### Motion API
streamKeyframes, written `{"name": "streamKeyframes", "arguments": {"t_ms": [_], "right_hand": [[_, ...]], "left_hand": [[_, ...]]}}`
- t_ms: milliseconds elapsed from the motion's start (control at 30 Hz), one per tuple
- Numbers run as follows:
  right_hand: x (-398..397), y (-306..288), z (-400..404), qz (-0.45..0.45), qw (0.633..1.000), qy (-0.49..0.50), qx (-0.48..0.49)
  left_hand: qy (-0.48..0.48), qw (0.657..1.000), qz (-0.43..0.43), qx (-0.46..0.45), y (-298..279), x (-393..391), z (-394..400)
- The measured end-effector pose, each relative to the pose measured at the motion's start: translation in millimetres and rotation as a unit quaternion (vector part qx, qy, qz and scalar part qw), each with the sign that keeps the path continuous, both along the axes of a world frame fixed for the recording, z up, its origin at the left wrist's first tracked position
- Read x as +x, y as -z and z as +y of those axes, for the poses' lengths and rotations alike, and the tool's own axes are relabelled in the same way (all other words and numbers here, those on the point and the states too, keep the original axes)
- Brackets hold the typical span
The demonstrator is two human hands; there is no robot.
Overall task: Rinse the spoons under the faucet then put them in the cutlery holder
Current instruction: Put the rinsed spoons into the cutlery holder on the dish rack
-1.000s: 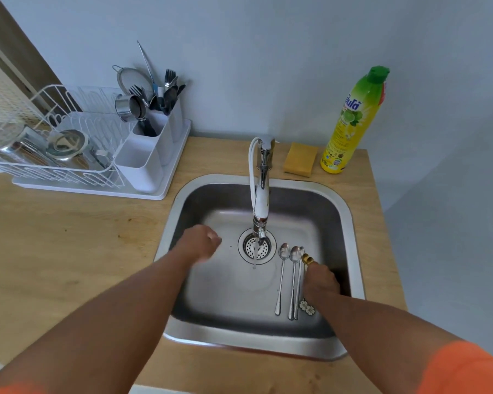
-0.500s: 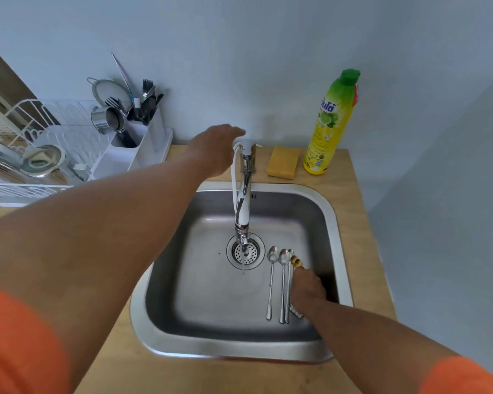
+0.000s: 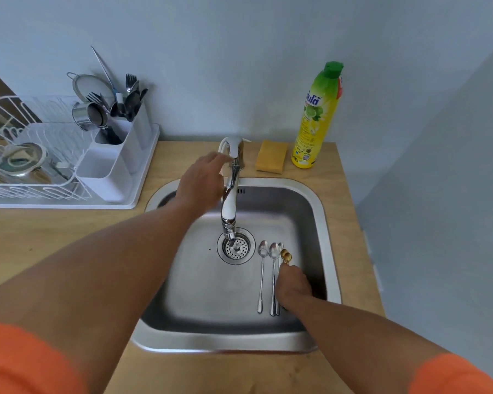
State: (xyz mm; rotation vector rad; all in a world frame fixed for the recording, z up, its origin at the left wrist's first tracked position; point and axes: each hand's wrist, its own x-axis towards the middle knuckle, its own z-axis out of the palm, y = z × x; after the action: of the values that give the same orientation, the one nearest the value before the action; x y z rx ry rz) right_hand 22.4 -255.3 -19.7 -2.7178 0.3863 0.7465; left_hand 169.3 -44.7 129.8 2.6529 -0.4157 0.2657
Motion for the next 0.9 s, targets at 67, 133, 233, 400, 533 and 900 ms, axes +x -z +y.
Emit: {"name": "streamKeyframes", "arguments": {"t_ms": [67, 133, 233, 400, 533, 900], "right_hand": [[0, -1, 2, -0.002, 1.000, 0.007, 0.013], [0, -2, 5, -0.001, 1.000, 0.013, 0.024], [0, -2, 7, 0.003, 0.999, 0.024, 0.037], [4, -2, 5, 0.005, 0.997, 0.053, 0.061], [6, -1, 3, 0.004, 0.993, 0.088, 0.079], [12, 4, -7, -0.002, 0.988, 0.117, 0.098]], "left_hand": [[-0.083, 0.993, -0.006, -0.080, 22, -19, 4], [-0.183, 0.972, 0.047, -0.136, 48, -39, 9], [-0.266, 0.943, 0.143, -0.139, 93, -71, 13], [-0.229, 0.916, 0.328, -0.034, 143, -117, -8], [-0.163, 0.906, 0.390, 0.010, 162, -132, -41], [-0.120, 0.910, 0.380, 0.116, 174, -120, -90]]}}
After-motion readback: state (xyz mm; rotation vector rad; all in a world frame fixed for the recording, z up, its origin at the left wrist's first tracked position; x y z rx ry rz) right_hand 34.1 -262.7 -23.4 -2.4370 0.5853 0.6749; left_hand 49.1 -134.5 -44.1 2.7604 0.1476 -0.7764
